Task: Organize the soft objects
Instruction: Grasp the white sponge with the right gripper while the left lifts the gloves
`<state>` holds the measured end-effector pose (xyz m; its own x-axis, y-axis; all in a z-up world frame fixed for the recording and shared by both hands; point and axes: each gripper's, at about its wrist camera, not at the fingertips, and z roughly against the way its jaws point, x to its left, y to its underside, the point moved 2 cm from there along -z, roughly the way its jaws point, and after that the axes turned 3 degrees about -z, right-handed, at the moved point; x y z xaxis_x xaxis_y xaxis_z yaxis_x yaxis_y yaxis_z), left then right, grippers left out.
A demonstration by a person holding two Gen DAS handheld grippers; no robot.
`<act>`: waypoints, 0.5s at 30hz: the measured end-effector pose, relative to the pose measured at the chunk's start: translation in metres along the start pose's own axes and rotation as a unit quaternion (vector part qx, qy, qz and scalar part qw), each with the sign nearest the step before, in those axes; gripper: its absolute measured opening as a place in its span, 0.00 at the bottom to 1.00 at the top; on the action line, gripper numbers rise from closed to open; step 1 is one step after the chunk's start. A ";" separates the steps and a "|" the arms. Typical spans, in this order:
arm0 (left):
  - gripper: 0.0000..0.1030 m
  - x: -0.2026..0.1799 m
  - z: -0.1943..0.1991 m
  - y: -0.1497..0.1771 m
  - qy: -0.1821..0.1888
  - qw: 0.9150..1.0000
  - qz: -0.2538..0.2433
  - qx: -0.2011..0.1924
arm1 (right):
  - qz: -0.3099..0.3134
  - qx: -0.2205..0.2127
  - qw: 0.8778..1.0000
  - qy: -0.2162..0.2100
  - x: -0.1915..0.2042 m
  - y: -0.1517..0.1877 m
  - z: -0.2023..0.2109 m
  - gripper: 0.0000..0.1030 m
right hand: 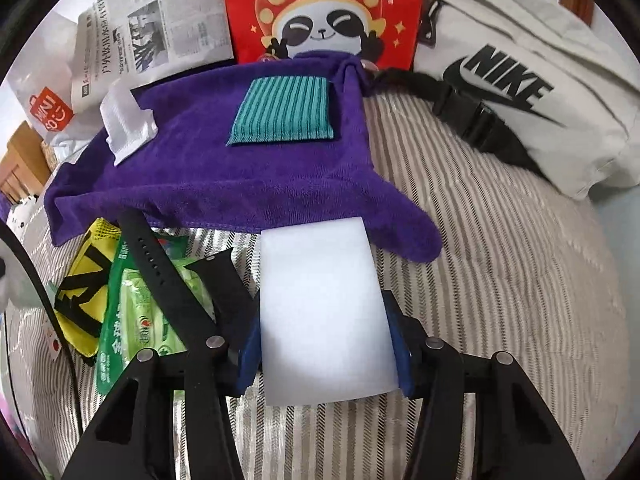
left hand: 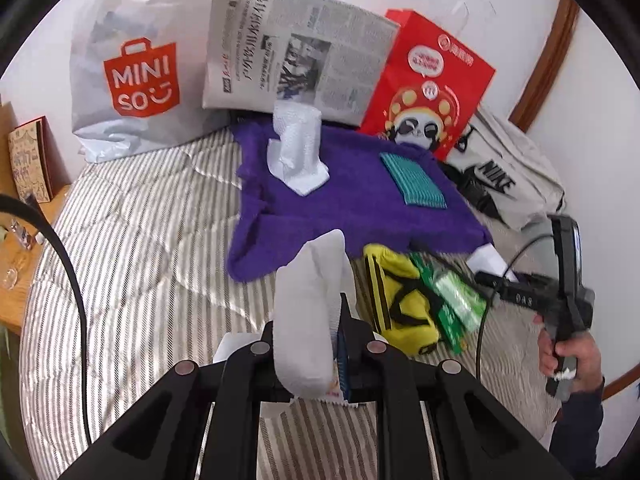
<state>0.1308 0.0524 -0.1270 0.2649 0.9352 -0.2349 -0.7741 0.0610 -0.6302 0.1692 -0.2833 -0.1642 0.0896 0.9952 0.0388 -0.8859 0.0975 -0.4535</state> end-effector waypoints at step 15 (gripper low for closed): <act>0.14 0.000 0.003 -0.025 0.011 1.000 -0.002 -0.018 | 0.000 -0.034 0.999 -0.027 0.010 -0.032 0.046 0.51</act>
<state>0.1481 0.0518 -0.1090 0.2813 0.9269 -0.2485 -0.7517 0.0519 -0.6575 0.1775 -0.2764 -0.1083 0.0630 0.9944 0.0851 -0.8529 0.0979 -0.5128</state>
